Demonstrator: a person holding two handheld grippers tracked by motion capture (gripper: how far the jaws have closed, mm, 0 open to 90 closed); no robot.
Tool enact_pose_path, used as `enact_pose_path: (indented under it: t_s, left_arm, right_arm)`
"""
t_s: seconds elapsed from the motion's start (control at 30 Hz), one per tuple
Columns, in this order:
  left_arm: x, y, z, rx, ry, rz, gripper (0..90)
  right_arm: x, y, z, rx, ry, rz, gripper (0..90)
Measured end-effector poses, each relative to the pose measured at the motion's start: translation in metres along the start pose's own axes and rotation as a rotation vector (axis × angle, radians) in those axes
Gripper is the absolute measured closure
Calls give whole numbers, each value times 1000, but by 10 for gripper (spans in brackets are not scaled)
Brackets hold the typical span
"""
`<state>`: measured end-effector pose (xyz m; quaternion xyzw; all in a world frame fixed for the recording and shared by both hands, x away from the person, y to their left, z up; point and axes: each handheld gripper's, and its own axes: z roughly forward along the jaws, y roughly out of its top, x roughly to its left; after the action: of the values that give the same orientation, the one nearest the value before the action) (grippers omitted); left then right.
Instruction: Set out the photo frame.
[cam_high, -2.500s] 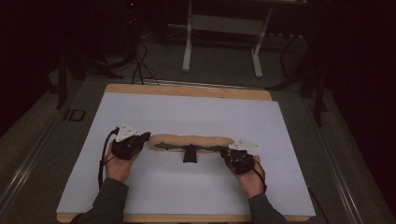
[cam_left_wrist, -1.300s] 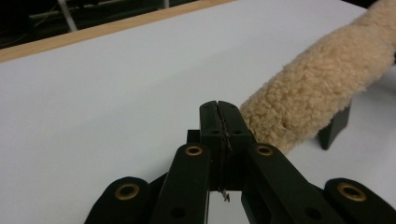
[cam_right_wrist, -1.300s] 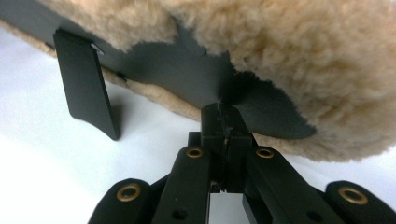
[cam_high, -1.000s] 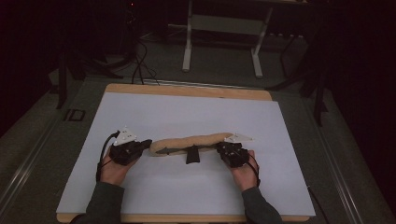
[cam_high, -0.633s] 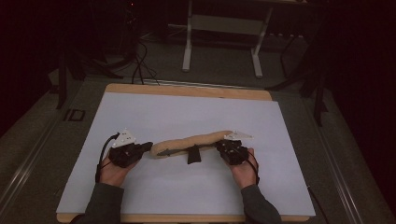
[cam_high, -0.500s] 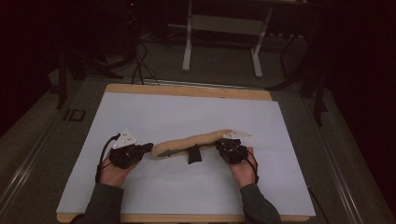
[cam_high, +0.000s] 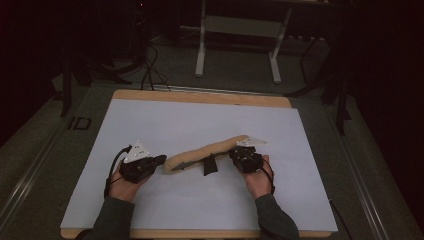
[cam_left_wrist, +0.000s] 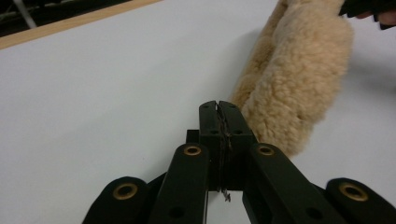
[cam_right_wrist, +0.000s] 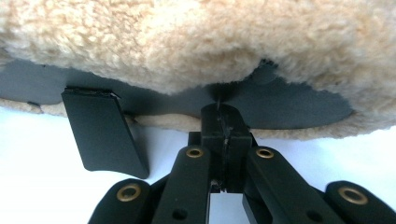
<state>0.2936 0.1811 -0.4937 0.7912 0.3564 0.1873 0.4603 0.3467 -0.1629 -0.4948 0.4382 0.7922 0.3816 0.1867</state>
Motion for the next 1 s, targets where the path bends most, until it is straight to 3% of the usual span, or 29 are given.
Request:
enact_pose_path:
  t_s: [0.53,1.0]
  left_arm:
    - [-9,-1,-3,5,-57,18,900]
    - [-29,-2,-1,14,-103,68,900]
  right_arm:
    - [5,6,0,-11,17,8,899]
    - [16,13,2,-18,36,-5,899]
